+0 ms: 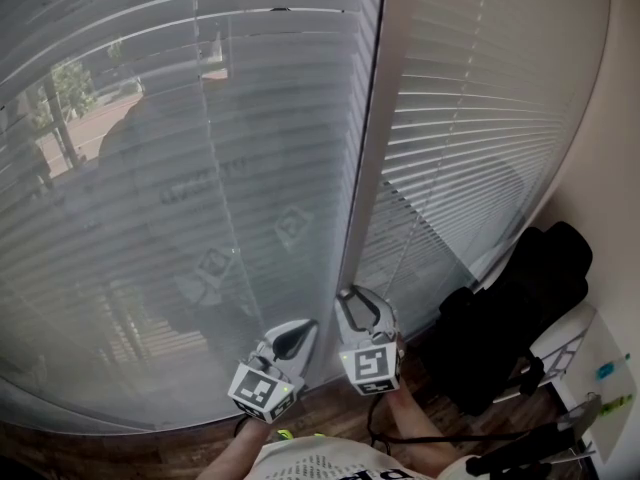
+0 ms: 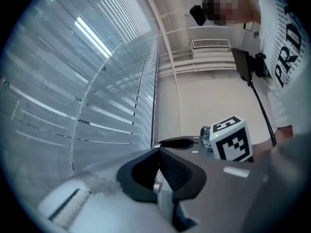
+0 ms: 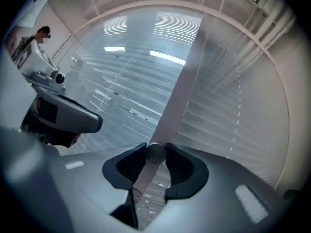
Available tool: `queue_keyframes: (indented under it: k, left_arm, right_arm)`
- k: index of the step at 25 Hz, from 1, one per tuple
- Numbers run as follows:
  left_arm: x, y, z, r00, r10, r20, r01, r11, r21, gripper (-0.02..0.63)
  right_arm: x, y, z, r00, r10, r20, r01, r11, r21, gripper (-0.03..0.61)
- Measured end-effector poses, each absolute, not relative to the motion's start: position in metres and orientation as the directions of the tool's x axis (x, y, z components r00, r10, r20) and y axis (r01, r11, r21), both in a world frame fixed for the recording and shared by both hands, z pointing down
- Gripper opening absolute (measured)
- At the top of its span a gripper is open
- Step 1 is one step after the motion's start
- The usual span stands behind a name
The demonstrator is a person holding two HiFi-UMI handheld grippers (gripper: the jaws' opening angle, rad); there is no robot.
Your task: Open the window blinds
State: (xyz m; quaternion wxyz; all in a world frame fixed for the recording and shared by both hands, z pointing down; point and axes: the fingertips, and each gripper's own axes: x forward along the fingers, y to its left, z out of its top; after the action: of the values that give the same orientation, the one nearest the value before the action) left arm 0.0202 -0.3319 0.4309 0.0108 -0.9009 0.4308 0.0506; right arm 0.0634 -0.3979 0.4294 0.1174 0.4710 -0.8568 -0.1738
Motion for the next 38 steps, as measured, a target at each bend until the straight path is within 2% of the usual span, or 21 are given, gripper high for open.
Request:
queue_keyframes:
  k: [20, 38]
  left_arm:
    - [0.016, -0.332, 0.432, 0.628, -0.774, -0.084, -0.776, -0.631, 0.010, -0.008]
    - [0.011, -0.334, 0.429, 0.636, -0.767, -0.088, -0.770, -0.639, 0.007, -0.008]
  right_arm:
    - [0.072, -0.403, 0.431, -0.544, -0.839, 0.001, -0.837, 0.544, 0.057, 0.133]
    - [0.077, -0.408, 0.433, -0.540, -0.840, -0.046, -0.782, 0.522, -0.341, 0.133]
